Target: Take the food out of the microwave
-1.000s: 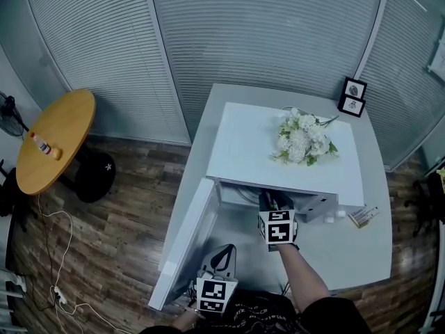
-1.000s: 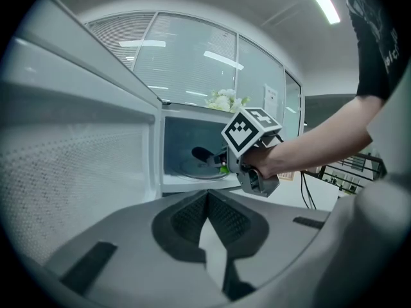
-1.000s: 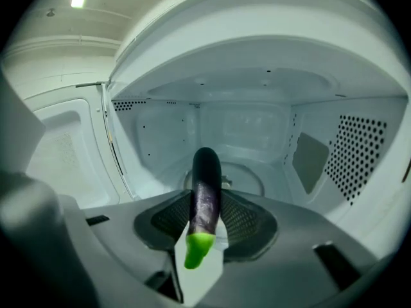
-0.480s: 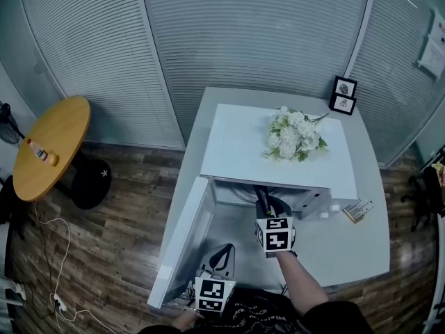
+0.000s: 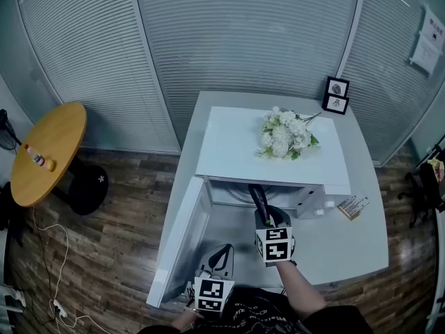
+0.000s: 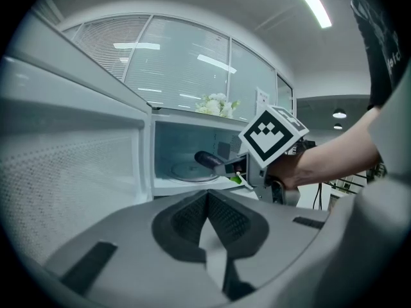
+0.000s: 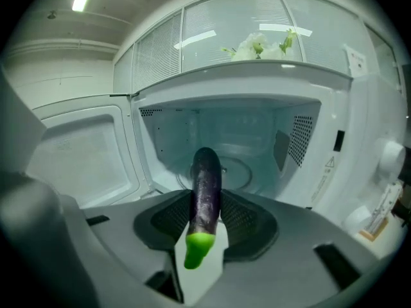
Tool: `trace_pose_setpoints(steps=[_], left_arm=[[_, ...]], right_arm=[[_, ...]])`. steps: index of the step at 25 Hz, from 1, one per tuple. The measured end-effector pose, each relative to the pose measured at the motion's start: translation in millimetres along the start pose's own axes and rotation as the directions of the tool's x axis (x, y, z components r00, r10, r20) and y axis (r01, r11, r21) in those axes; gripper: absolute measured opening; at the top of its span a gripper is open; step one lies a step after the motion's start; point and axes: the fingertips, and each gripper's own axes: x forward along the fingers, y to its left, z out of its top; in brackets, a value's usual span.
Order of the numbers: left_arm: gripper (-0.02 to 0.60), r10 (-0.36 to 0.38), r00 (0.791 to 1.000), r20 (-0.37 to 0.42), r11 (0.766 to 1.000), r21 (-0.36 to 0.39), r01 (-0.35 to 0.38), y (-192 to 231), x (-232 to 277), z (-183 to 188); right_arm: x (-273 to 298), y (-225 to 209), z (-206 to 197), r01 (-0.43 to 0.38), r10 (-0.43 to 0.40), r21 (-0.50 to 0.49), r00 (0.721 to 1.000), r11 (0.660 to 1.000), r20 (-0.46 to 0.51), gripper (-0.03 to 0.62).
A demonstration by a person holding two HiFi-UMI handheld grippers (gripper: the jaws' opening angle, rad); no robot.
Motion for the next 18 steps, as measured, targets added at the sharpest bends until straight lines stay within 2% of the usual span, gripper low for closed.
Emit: trace_pose_setpoints(steps=[5,13,18], left_arm=[[0.008,-0.016,1.000,-0.004,1.000,0.025,0.016,-5.4,-1.3,0.0],[0.008,-0.034,0.999,-0.005,0.999,0.041,0.035,-12.2,-2.0,0.3],[0.008,-0.047,0.999,-0.006,0.998,0.050,0.047,-17.2,-1.4,-1.2]], right_arm=[[-13.5,7.5,-3.0,0.005,-0.005,-0.025,1.000,1.000,0.017,0.143],[-32.1,4.9,-13.3,0.021,-0.021,0.005,0.999,1.000,0.024,0.143],[-44.6,0.5,-21.4,0.045,-0.045,-0.010,0.999,0.999,0.027,0.143]])
